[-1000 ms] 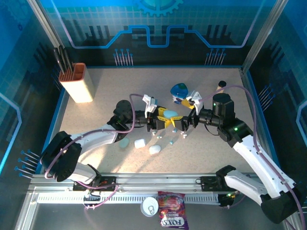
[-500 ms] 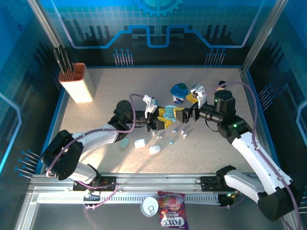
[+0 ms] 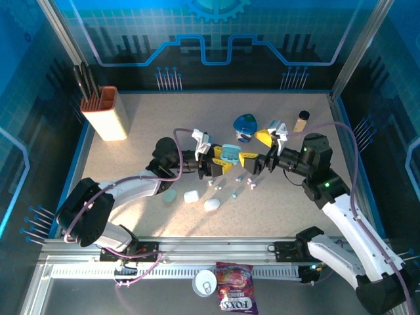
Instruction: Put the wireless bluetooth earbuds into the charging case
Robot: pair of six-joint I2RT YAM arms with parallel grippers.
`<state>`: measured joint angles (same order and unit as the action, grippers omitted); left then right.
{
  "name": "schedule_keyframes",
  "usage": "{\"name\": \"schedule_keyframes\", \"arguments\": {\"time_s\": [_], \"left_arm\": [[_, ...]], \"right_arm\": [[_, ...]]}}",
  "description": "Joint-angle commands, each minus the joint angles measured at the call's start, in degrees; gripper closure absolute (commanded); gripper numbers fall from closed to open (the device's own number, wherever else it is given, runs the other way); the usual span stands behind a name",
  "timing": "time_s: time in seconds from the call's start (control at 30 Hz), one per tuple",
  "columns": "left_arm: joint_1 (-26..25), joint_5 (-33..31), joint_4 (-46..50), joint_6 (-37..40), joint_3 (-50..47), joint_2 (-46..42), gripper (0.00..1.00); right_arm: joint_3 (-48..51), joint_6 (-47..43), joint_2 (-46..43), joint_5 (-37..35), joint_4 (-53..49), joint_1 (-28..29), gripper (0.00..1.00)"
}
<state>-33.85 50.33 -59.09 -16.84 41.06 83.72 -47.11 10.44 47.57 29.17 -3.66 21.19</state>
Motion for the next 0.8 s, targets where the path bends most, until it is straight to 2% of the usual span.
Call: {"name": "schedule_keyframes", "arguments": {"time_s": [0.0,0.2,0.37,0.5,0.77], "left_arm": [[0.9,2.2,-4.4,-1.8,-0.7,0.2,0.67],[1.2,4.9,-4.3,-1.9,-0.6,-0.2,0.68],[1.2,6.8,-4.1,-2.6,-0.2,-0.3,0.68],[1.2,8.2,-3.5,-2.6,-0.4,-0.7,0.68],[1.1,9.0,-2.6,-2.6,0.0,-0.4,0.68]], "right_arm": [[1.2,1.6,-0.7,0.7,3.1,-0.4,0.00],[-0.9,-2.4,2.4,-0.4,0.0,3.0,0.01],[-4.2,-4.7,7.5,-0.5,-1.2,4.6,0.13],[-5.8,-5.0,9.6,-0.7,-0.3,4.6,0.37],[-5.7,-5.6,10.7,4.8,0.7,4.6,0.79]]}}
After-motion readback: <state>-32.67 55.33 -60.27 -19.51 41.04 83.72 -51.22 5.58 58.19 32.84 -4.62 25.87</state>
